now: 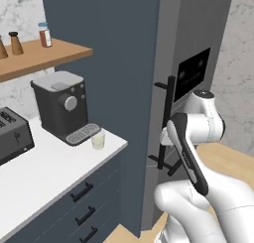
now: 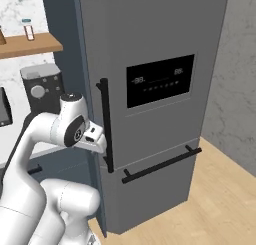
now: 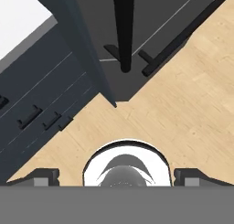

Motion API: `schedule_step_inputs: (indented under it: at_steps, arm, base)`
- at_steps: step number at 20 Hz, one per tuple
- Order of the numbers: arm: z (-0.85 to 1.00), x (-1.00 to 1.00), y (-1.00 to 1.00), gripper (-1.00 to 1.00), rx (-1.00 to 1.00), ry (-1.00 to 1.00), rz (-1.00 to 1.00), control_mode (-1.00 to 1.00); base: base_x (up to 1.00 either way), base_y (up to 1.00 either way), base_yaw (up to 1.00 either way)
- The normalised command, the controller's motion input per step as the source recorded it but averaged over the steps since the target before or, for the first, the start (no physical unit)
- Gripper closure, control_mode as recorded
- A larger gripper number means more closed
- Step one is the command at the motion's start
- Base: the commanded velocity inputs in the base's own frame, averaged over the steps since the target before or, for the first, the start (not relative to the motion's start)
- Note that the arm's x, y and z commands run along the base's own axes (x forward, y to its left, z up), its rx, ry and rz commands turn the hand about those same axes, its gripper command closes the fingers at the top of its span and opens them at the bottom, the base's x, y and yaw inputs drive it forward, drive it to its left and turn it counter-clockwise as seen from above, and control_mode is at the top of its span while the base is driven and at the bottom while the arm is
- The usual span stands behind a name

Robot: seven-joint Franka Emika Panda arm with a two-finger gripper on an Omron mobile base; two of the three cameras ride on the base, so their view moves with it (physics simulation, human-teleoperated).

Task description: Grab a lemon wedge from the fridge and one ice cube from the ice bowl, and put them in the glass of lemonade.

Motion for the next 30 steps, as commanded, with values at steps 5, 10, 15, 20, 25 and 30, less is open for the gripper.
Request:
schedule_step_inputs:
  at_steps: [5,10,15,20,25,30]
  arm:
    - [0.00,0.00,0.00,-1.00,0.00,0.00,0.00,1.00]
    - [0.00,0.00,0.00,-1.00,0.00,0.00,0.00,1.00]
    - [0.00,0.00,0.00,-1.00,0.00,0.00,0.00,1.00]
    - [0.00,0.00,0.00,-1.00,0.00,0.00,0.00,1.00]
    - [0.00,0.00,0.00,-1.00,0.00,0.00,0.00,1.00]
    - [0.00,0.00,0.00,-1.00,0.00,0.00,0.00,1.00]
  base:
    - [0.16,-0.07,-0.09]
    - [0.58,-0.10,-0.19]
    - [0.17,0.00,0.05]
    - [0.00,-0.05,0.24]
    - [0.11,-0.36,0.04]
    - [0.08,-0.24,0.00]
